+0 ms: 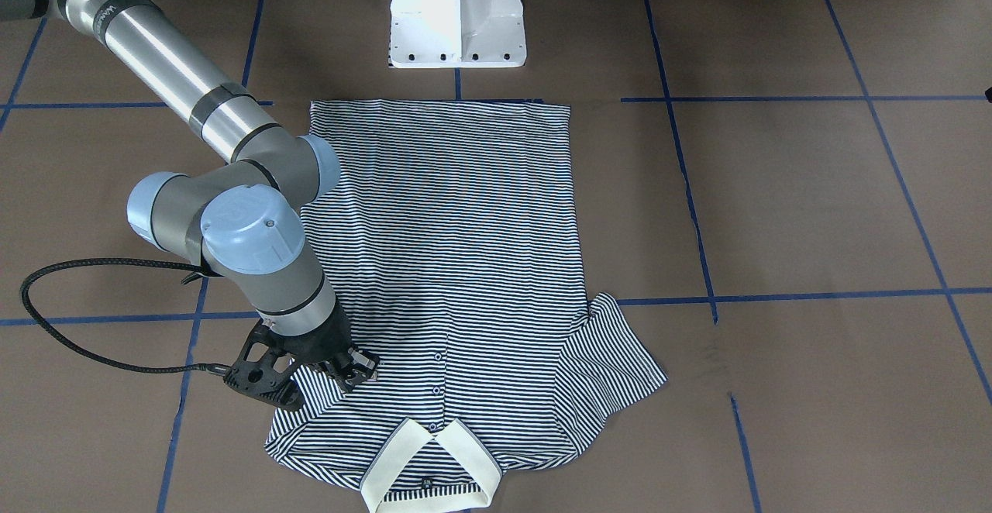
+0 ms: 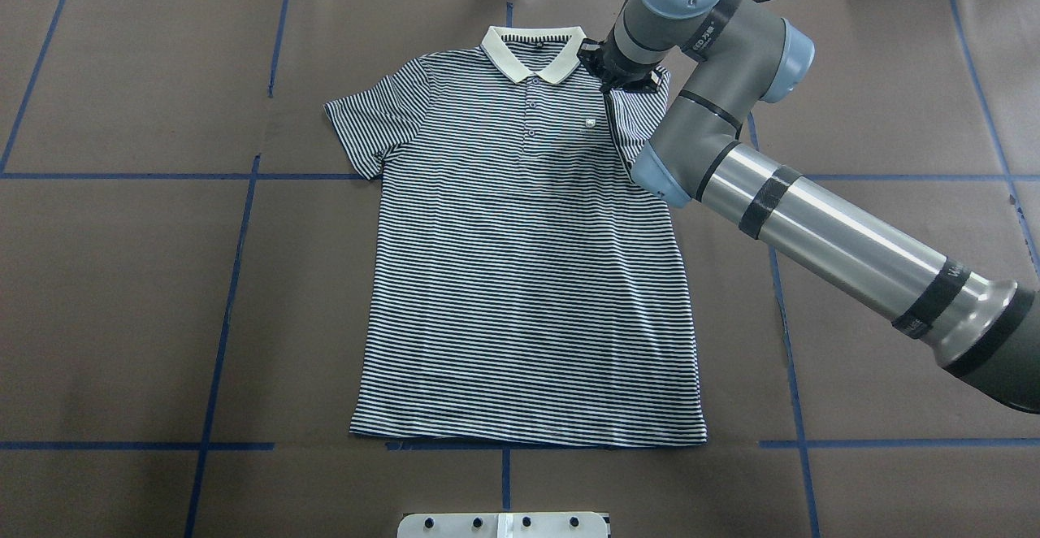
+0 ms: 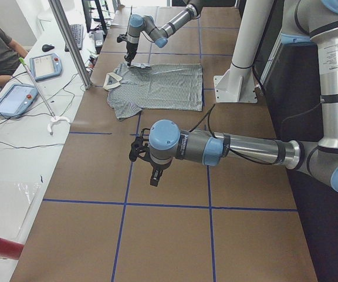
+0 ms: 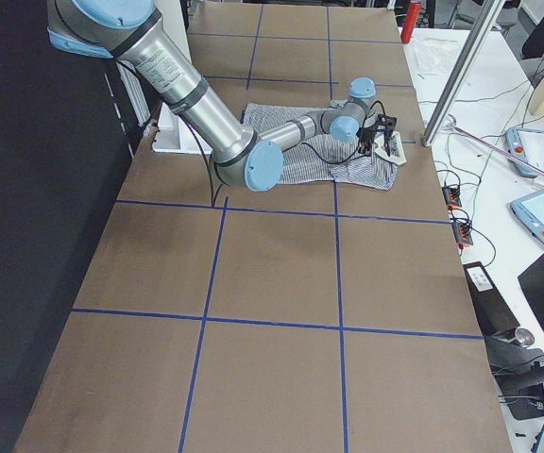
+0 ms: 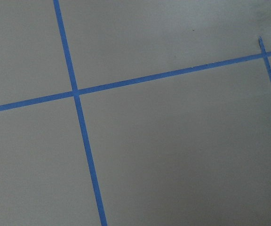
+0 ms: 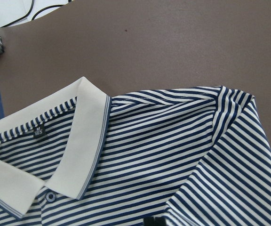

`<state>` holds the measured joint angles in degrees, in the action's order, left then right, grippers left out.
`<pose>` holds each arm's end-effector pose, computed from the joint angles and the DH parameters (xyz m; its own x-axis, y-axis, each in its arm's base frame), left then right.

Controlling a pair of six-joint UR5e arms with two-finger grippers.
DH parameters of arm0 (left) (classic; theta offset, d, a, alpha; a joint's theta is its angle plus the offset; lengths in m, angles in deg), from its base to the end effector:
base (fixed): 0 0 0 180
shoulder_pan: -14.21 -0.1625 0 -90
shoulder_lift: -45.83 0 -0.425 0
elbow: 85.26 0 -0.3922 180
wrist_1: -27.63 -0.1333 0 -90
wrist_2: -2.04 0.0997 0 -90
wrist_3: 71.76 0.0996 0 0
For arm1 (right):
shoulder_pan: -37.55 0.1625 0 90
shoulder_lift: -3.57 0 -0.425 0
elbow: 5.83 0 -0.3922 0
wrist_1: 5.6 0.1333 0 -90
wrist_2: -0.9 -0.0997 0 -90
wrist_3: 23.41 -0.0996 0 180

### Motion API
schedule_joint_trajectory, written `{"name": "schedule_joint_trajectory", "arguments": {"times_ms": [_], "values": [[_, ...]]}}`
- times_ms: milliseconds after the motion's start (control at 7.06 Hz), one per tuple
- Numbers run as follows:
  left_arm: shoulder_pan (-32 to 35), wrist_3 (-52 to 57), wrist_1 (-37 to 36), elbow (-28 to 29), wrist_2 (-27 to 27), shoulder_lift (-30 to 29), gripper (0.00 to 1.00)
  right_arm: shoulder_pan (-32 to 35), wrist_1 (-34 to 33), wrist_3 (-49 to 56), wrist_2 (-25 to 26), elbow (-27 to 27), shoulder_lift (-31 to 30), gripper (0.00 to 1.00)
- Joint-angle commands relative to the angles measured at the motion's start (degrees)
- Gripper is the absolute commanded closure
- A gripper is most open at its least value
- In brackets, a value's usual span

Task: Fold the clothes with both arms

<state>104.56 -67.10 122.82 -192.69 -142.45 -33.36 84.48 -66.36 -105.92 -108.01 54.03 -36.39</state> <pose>-0.0548 -0.4190 0.5710 0.5804 0.2420 -0.7775 -0.0413 0.9623 0.2687 -0.4937 -0.6761 0.2882 0.5112 0.3663 0.7775 -0.4610 0.8803 -0.1116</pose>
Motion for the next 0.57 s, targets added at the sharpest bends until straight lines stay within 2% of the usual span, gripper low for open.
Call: {"name": "schedule_joint_trajectory", "arguments": {"times_ms": [0, 142, 283, 425], "values": [[0.0, -0.3, 0.0, 0.0, -0.1, 0.0, 0.00, -1.2, 0.2, 0.2, 1.8, -0.5, 0.2, 0.01], [-0.1, -1.8, -0.1, 0.1, -1.0, -0.5, 0.00, -1.8, 0.2, 0.2, 2.6, 0.0, 0.3, 0.00], [-0.4, -8.1, 1.0, 0.5, -2.4, -2.8, 0.00, -2.1, 0.1, 0.0, 2.6, 2.6, 0.1, 0.00], [-2.6, -15.0, 5.2, 1.9, -1.9, -5.7, 0.00, -2.1, -0.1, -0.4, 2.3, 7.0, -1.4, 0.00]]}}
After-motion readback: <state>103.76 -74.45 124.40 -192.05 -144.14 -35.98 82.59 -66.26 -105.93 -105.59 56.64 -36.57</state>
